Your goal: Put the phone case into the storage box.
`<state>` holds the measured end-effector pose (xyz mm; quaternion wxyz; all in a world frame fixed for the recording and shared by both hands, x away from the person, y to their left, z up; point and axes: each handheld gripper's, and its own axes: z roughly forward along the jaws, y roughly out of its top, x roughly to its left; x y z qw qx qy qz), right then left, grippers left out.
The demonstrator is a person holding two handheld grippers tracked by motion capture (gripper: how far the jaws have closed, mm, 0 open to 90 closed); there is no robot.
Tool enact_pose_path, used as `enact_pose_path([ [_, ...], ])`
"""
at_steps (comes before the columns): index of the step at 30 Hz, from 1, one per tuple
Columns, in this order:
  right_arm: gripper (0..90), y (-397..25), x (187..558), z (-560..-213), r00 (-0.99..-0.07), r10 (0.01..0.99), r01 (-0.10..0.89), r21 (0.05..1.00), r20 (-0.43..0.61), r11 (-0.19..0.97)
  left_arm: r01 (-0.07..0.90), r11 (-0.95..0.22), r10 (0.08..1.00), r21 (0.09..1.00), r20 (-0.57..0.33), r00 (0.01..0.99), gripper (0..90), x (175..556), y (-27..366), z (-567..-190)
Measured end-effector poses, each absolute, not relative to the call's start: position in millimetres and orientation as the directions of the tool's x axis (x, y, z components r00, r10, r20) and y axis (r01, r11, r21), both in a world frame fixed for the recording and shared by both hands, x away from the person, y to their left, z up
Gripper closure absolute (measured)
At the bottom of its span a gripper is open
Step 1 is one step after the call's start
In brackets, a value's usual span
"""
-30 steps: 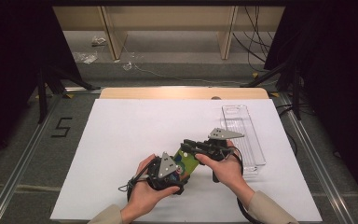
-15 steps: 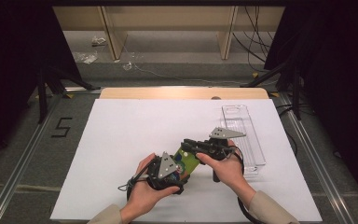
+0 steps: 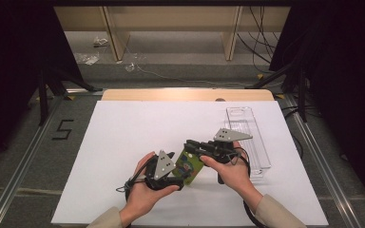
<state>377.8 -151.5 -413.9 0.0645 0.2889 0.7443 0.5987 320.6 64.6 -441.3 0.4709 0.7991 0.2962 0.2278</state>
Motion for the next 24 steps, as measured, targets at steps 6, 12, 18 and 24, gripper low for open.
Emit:
enact_pose_path([
  [6, 77.8, -159, 378, -405, -0.826, 0.507, 0.344, 0.933, 0.248, 0.104, 0.266, -0.381, 0.683, 0.885, 0.076, 0.727, 22.2, 323, 68, -442],
  [12, 77.8, -164, 377, -396, -0.838, 0.498, 0.318, 0.941, 0.223, 0.112, 0.277, -0.391, 0.678, 0.878, 0.072, 0.731, 21.1, 327, 71, -444],
  [18, 77.8, -167, 377, -392, -0.846, 0.487, 0.314, 0.941, 0.216, 0.128, 0.286, -0.394, 0.678, 0.873, 0.066, 0.732, 20.7, 330, 74, -448],
  [24, 77.8, -168, 377, -389, -0.864, 0.464, 0.300, 0.940, 0.196, 0.161, 0.285, -0.400, 0.674, 0.871, 0.068, 0.736, 19.7, 332, 77, -449],
])
